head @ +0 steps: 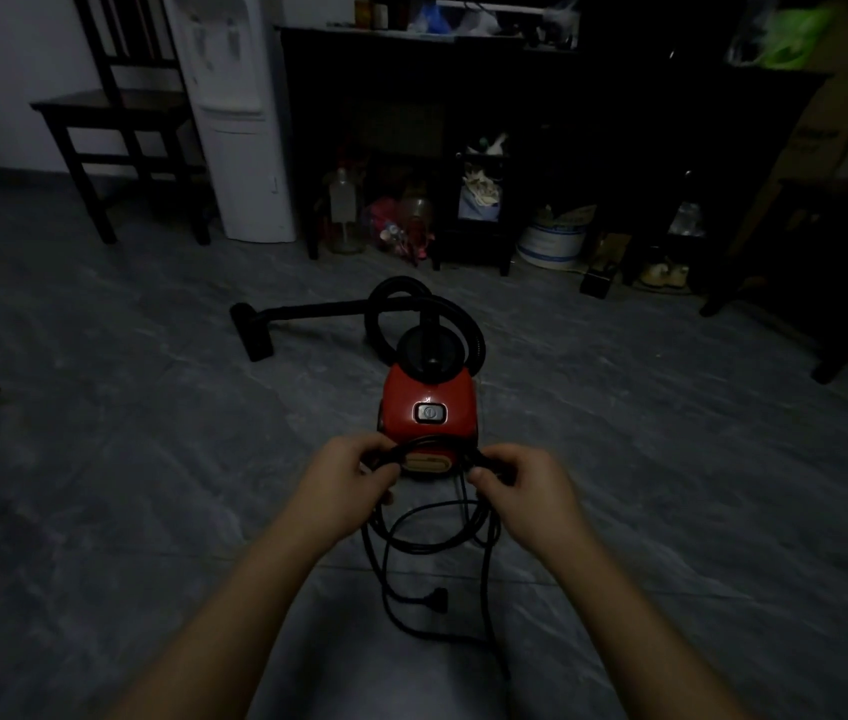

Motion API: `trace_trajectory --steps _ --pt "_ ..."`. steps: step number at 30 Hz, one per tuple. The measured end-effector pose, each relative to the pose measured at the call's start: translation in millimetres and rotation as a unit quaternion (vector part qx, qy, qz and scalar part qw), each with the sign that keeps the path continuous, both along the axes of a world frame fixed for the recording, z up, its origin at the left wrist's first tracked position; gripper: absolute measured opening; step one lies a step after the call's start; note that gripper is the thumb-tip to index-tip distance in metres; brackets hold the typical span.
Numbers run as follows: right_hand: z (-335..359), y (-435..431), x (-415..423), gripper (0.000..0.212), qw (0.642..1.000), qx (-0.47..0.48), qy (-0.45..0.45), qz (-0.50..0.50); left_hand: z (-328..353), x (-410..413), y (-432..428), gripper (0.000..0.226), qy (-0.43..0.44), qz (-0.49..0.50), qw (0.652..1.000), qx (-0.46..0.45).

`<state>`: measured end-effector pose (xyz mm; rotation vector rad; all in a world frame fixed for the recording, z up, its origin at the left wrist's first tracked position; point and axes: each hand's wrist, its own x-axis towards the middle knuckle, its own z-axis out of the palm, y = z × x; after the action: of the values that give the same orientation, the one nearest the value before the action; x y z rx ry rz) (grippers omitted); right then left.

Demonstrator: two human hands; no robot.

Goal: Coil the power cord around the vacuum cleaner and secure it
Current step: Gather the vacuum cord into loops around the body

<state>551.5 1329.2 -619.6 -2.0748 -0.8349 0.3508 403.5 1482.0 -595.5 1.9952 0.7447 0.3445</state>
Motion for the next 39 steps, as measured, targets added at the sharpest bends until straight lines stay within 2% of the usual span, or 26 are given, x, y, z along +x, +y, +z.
trace_trajectory --steps 4,9,12,16,20,25,29,34,39 --pt "-6 0 4 0.011 0.999 -0.011 0.028 -0.032 3 -1 -4 0.009 -0.015 -0.005 0.999 -0.034" --pt "-5 1 4 0.014 0.996 0.047 0.055 -0.050 10 -1 -2 0.004 -0.035 -0.018 0.999 -0.024" --pt "-2 1 3 0.025 0.991 0.089 0.081 -0.060 11 -3 0 0.006 -0.047 -0.026 0.998 -0.018" --pt "3 -1 2 0.016 0.983 0.125 0.113 -0.067 15 -4 -3 0.012 -0.089 -0.036 0.995 -0.041" --pt "8 -3 1 0.018 0.992 0.106 0.048 -0.041 20 -4 -8 0.008 -0.105 -0.018 0.994 -0.025" --pt "11 -4 -9 0.024 0.996 -0.005 -0.065 0.060 20 -3 -20 0.017 -0.100 -0.053 0.993 0.037" --pt "18 -2 -17 0.022 0.992 0.007 -0.096 0.083 19 2 -28 0.012 -0.074 -0.087 0.993 0.033" --pt "27 -1 -21 0.017 0.996 0.062 -0.039 0.056 19 9 -26 0.011 -0.099 -0.033 0.994 0.000" --pt "22 -3 -13 0.013 0.998 0.060 0.015 0.024 24 9 -24 0.010 -0.161 0.040 0.985 -0.057"
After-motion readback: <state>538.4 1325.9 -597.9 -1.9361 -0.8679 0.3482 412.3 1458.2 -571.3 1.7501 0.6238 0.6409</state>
